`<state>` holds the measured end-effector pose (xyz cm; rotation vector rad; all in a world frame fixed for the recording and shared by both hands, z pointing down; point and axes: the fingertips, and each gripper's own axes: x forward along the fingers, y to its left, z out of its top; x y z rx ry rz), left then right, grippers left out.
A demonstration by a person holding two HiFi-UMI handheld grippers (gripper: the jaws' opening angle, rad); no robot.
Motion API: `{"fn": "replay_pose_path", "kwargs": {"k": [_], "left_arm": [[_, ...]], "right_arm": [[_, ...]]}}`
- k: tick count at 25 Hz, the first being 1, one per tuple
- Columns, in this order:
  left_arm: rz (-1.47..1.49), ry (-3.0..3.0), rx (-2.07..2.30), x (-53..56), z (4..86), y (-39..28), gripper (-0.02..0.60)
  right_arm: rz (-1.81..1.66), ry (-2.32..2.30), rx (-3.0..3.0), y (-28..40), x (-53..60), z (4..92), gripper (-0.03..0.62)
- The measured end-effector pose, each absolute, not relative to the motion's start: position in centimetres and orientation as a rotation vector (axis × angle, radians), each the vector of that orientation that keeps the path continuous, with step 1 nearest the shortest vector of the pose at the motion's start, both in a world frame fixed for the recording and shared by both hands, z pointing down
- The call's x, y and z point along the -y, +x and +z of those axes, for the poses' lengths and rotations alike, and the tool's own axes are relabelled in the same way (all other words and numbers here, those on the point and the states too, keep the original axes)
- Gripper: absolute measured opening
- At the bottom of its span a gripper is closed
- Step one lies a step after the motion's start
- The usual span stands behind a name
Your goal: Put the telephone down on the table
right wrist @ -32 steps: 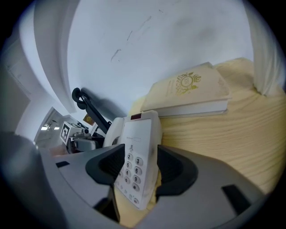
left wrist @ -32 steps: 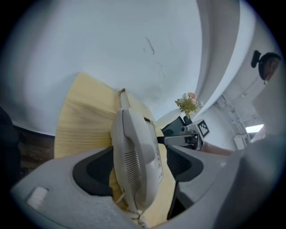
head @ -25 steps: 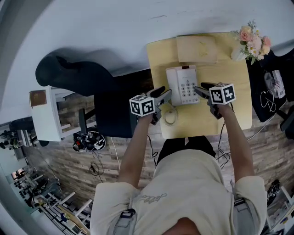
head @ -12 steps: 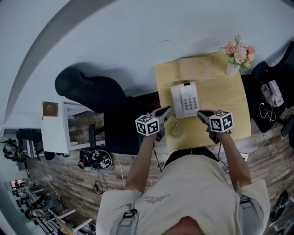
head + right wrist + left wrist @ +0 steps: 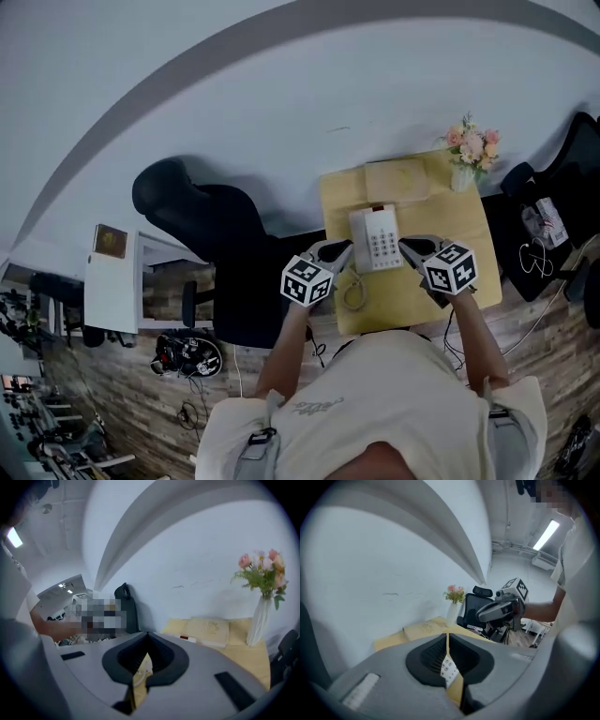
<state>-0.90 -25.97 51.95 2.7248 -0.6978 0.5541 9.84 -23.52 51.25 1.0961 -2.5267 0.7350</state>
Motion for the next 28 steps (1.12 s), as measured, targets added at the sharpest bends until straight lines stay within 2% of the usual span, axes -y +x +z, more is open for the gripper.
{"fn": "replay_pose_path", "kwargs": {"k": [8, 16, 28], "left_arm": [[0.405, 2.918, 0.791, 26.2, 42.9, 0.4, 0.028], [0.242, 3.040, 0.944, 28.2, 34.4, 1.2, 0.028], [0.059, 3.083, 1.128, 28.8, 28.1, 0.0, 0.028]], "right_arm": [[0.606, 1.256, 2.670, 8.9, 23.9, 44.5, 0.002], [0.241, 1.379, 2.740, 9.8, 25.0, 35.1, 0.002], [-0.088, 1.528, 2.694, 11.2, 26.0, 27.9, 0.002]]}}
